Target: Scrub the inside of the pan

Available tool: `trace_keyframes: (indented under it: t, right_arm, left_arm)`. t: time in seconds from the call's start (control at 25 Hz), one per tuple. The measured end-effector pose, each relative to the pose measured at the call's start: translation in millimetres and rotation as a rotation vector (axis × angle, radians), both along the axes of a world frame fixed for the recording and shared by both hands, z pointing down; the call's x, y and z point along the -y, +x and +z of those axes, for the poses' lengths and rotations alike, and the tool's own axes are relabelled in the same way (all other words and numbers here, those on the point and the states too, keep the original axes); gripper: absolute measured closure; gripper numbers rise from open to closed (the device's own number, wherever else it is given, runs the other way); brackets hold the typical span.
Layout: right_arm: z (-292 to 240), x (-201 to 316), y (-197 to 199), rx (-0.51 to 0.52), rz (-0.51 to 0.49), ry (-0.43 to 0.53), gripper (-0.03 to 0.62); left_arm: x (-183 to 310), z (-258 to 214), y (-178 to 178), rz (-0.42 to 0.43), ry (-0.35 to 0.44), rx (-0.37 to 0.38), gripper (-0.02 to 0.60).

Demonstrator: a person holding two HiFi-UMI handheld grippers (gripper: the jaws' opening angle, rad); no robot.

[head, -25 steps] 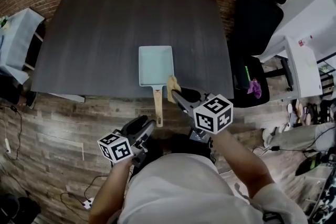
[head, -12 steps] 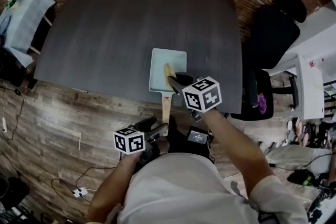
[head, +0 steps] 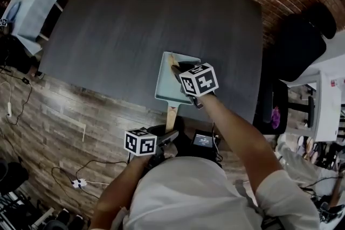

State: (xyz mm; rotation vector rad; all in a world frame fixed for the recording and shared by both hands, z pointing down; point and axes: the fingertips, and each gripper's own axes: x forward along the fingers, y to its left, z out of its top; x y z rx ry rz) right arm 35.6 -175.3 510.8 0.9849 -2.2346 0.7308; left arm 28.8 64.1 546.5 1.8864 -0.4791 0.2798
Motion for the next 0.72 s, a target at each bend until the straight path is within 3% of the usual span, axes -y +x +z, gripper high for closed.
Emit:
trace_keyframes:
  t: [0.08,0.16,0.24,0.44,0.72]
  right_arm:
    - [6.7,8.6,-2.9,-0.012,-0.008,-0.002,0.540]
    - [13.1,15.2,-5.7,-0.032,-0.020,-0.004,0.540]
    - [20.2,19.7,-6.5,-0.066,-0.031,-0.009,0.540]
    - [37.3,26.7,-7.7,-0.155,-0.057,-0.024,0.540]
    - [43.1,29.1,-27.6,-0.250,-0.192,0.008,0.542]
  left_arm:
    - [1.2,2.9,-0.6,-0.011,-0.032,0.003,0.435]
    - [2.2,4.0,-0.7,-0.023,-0.073,-0.015,0.446]
    - [2.3,4.4,1.0,-0.019,-0.099,-0.019,0.453]
    - [-0.1,7.8,5.2,0.025,-0.123,0.052,0.456]
    - [-0.7,7.9,6.7,0.109,-0.115,0.109,0.451]
